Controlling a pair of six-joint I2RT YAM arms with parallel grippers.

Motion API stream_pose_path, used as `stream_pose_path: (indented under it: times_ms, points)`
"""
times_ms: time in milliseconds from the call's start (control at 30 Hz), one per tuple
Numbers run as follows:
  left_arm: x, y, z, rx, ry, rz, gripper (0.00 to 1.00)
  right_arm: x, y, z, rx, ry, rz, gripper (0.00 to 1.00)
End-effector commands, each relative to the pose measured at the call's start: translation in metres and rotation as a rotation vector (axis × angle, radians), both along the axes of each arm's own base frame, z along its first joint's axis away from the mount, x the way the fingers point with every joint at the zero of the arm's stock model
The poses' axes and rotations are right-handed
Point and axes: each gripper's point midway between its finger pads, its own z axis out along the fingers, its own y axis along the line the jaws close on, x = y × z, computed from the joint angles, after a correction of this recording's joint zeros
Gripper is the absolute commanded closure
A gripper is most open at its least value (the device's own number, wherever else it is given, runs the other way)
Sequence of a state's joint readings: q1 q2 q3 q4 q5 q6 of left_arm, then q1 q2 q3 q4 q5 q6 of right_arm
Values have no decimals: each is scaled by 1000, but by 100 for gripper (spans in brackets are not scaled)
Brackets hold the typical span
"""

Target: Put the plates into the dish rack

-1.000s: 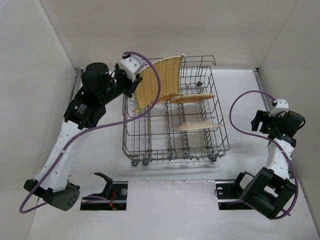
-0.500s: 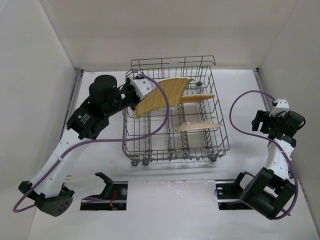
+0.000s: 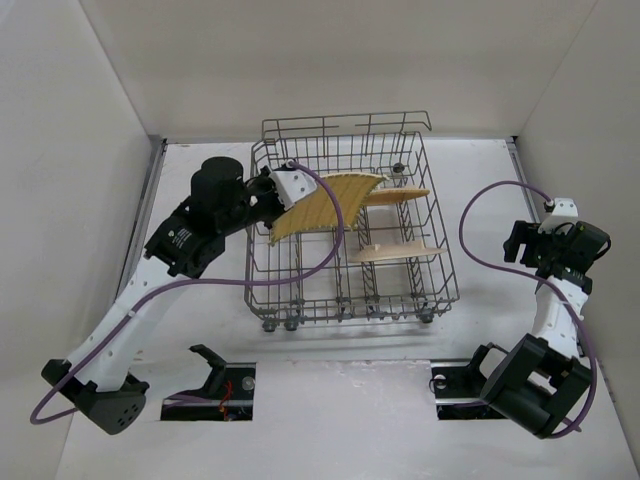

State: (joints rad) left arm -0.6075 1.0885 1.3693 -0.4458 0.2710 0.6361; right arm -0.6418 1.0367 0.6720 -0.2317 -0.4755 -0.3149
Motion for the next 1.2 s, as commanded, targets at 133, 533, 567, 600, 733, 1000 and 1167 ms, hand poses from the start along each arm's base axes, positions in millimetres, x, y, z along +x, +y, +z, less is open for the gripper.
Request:
stream_pose_path:
  times_ms: [133, 533, 567, 600, 733, 1000, 1167]
  points:
    - [7, -1, 31, -109, -133, -65, 94, 7, -8, 11, -29, -27, -12, 16]
    - [34, 7, 12, -131, -91, -108, 94, 9, -11, 8, -33, -7, -34, 16]
    - [35, 6, 11, -131, -89, -110, 94, 9, -10, 8, -35, -5, -34, 16]
    - [36, 6, 11, -132, -90, -112, 94, 9, -11, 7, -36, -1, -37, 16]
    - [38, 4, 10, -137, -86, -120, 94, 10, -12, 6, -33, 9, -39, 16]
    - [25, -4, 2, -148, -61, -210, 94, 10, -12, 5, -31, 12, -39, 16]
    - [28, -1, -4, -163, -27, -244, 94, 10, -12, 5, -31, 12, -39, 16]
